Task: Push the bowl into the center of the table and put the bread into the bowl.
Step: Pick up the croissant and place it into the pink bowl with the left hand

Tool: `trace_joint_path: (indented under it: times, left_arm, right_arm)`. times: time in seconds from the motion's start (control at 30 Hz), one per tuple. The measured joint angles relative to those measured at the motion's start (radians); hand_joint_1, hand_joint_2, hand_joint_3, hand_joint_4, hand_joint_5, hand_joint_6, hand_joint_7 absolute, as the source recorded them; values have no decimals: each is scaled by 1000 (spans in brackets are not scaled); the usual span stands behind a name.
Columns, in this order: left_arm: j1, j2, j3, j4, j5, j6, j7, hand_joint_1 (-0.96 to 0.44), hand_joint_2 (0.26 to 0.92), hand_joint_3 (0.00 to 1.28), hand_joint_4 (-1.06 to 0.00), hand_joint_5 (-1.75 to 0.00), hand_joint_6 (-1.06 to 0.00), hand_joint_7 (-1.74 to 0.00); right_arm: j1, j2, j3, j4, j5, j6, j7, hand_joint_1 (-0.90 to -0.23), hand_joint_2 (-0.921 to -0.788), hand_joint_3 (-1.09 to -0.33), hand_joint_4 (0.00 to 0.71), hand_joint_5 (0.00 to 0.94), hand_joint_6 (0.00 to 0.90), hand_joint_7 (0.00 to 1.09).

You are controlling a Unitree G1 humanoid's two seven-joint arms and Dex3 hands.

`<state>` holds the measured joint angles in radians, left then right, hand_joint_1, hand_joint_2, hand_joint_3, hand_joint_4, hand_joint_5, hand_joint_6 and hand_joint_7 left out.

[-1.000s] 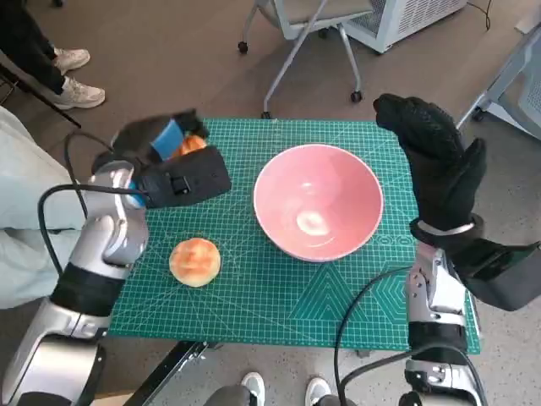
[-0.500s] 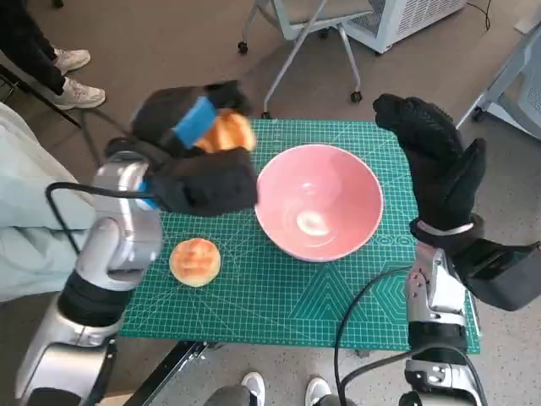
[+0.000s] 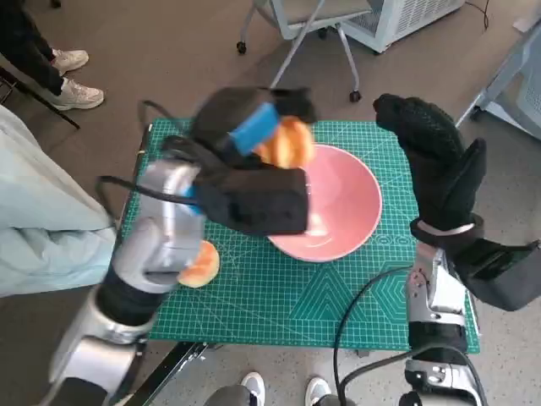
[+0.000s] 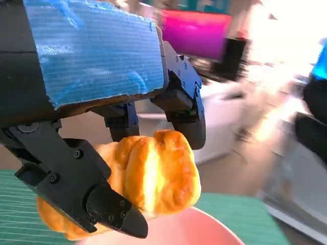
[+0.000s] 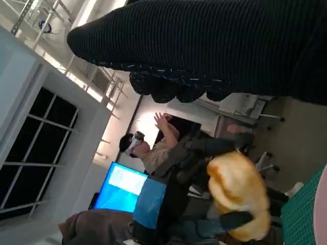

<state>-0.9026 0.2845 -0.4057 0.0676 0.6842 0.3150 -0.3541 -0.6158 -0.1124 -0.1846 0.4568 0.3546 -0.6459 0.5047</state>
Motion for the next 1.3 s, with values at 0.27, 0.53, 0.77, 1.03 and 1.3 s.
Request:
trace_joint_path:
  times: [0.27,0.53,0.77,1.03,1.3]
  left_arm:
    - [-4,-63,-66,118,23,-82,56,7,712,468,-629,-1453,-681,-997]
    - [-21,-79,-112,219,64,-121,68,10,716,499,-576,-1523,-654,-1015]
    - [-23,-84,-122,235,65,-115,31,243,602,699,-615,-1440,-536,-708]
    - [-29,-90,-135,247,74,-47,-72,-361,809,74,-223,-164,-321,-44]
    - [-29,-76,-134,223,87,-36,-107,-523,830,14,-120,-7,-266,-2]
  right_arm:
    - [6,0,-3,-4,0,0,0,-636,-921,-718,188,1,83,514]
    - [21,-1,-10,-18,1,3,0,-642,-921,-698,193,2,99,496]
    - [41,-1,-13,-38,1,4,-5,-645,-921,-690,198,2,129,448]
    - [46,-1,-17,-42,0,3,-14,-646,-921,-686,201,3,141,430]
    - [45,-2,-23,-41,0,3,-20,-650,-921,-685,201,2,147,417]
